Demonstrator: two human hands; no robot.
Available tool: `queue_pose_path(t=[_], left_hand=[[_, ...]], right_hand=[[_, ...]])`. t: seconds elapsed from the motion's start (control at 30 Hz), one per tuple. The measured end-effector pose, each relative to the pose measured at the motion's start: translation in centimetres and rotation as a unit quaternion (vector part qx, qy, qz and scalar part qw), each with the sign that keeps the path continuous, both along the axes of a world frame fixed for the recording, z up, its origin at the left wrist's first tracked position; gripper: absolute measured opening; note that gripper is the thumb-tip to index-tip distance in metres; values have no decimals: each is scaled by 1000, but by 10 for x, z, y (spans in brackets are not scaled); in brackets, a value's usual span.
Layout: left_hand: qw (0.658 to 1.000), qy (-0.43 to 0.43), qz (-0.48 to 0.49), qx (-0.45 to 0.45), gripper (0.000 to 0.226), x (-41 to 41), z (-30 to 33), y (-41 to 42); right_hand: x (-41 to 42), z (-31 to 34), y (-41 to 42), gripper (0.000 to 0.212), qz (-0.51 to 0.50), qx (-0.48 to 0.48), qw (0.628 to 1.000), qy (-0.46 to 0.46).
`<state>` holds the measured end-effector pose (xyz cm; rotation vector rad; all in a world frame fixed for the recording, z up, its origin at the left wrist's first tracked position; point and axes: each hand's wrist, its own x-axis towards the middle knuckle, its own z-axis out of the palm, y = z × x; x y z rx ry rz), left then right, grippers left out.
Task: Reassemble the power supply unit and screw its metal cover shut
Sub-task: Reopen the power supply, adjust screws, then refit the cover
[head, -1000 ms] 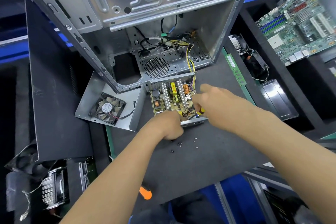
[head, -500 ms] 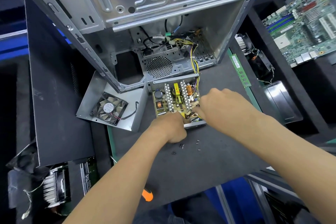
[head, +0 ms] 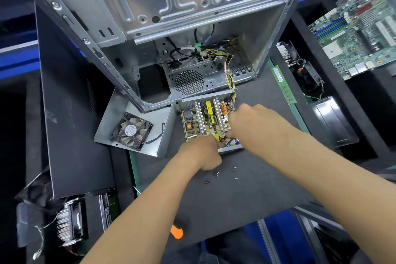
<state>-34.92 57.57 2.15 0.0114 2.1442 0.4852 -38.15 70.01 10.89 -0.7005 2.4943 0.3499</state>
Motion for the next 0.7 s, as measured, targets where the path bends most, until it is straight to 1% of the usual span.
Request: queue_pose_path(t=[0.03, 0.07, 0.1, 0.17, 0.23, 0.27, 0.37, 0.43, 0.5, 0.63, 0.7], left_hand=[[1000, 1, -1, 1, 66, 0, 0, 0], [1000, 2, -1, 1, 66, 0, 0, 0], [1000, 4, 1, -1, 66, 0, 0, 0], [1000, 4, 2, -2, 66, 0, -2, -1], [1000, 4, 4, -5, 65, 0, -2, 0], [1000, 4, 5, -4, 65, 0, -3, 0], [1000, 6, 5, -5, 66, 0, -3, 1], [1000, 7, 7, -3, 67, 0, -3, 0], [1000, 7, 10, 2, 69, 1, -3, 0], [1000, 7, 16, 6, 68, 1, -2, 0], [1000, 7, 14, 6, 69, 1, -2, 0]], right_hand=[[-1, -3, 3, 16, -4, 9, 1000, -10], [-1, -1, 4, 24, -10, 18, 999, -25], [-1, -1, 6, 24, -10, 18, 999, -26], [3, 1, 7, 17, 12, 16, 1000, -11], [9, 4, 5, 29, 29, -4, 1000, -6], [11, 5, 5, 31, 45, -17, 999, 3], [15, 4, 6, 30, 74, -26, 997, -1], [14, 5, 7, 25, 35, -25, 999, -23], [11, 6, 8, 26, -8, -43, 998, -42], [4, 3, 9, 21, -9, -45, 999, -14], [3, 3, 9, 8, 3, -22, 1000, 10]])
